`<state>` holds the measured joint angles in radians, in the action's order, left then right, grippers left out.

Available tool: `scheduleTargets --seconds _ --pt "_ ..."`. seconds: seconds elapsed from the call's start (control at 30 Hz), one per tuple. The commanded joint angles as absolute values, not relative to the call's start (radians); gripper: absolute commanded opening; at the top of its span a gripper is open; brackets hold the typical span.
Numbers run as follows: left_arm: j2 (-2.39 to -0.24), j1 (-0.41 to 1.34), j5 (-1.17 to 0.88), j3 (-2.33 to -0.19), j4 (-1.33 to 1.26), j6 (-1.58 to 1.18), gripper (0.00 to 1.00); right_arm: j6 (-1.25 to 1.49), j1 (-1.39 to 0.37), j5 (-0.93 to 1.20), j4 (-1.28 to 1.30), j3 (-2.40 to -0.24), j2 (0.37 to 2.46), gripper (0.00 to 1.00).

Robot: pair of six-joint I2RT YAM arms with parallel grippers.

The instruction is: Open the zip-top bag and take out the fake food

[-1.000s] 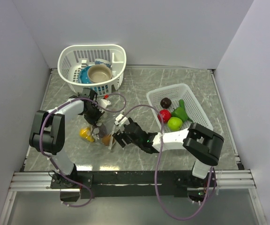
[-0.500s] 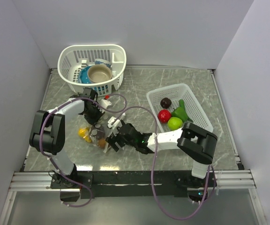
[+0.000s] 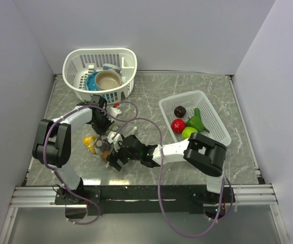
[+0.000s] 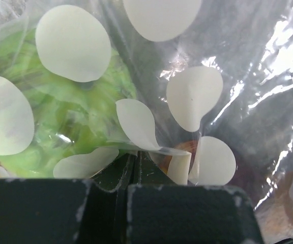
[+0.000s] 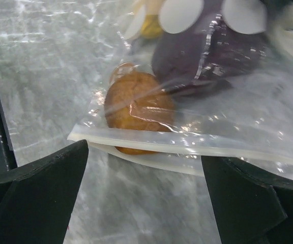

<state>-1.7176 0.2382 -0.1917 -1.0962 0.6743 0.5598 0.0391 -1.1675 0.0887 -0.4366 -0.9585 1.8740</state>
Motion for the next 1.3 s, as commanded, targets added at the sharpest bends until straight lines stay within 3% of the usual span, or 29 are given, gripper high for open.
scheduleTargets --seconds 0.0,0.43,0.53,0.63,0.77,0.97,1.2,1.27 --pt "-1.709 0.248 -0.192 -1.120 0.684 0.548 0.01 0.032 -1.189 0.081 -0.483 -1.020 1.919 1.00" --pt "-1.694 0.264 -0.212 -1.101 0.716 0.535 0.01 0.060 -1.195 -0.130 -0.689 -1.045 2.009 1.00" --pt "-1.684 0.268 -0.216 -1.074 0.710 0.538 0.01 0.067 -1.195 -0.149 -0.716 -1.032 1.999 0.95" --pt "-1.690 0.267 -0.212 -1.049 0.700 0.540 0.01 0.074 -1.195 -0.149 -0.730 -0.990 1.964 0.86" --pt "-1.706 0.267 -0.192 -1.020 0.660 0.529 0.01 0.090 -1.195 -0.153 -0.678 -0.959 1.918 0.60" --pt "-1.706 0.265 -0.164 -1.031 0.646 0.526 0.01 0.112 -1.196 -0.187 -0.591 -0.888 1.876 0.43" --pt "-1.723 0.230 -0.109 -1.071 0.632 0.522 0.01 0.121 -1.190 -0.334 -0.430 -0.789 1.588 0.26" --pt "-1.729 0.219 -0.113 -1.089 0.647 0.508 0.01 0.152 -1.155 -0.406 -0.381 -0.761 1.517 0.08"
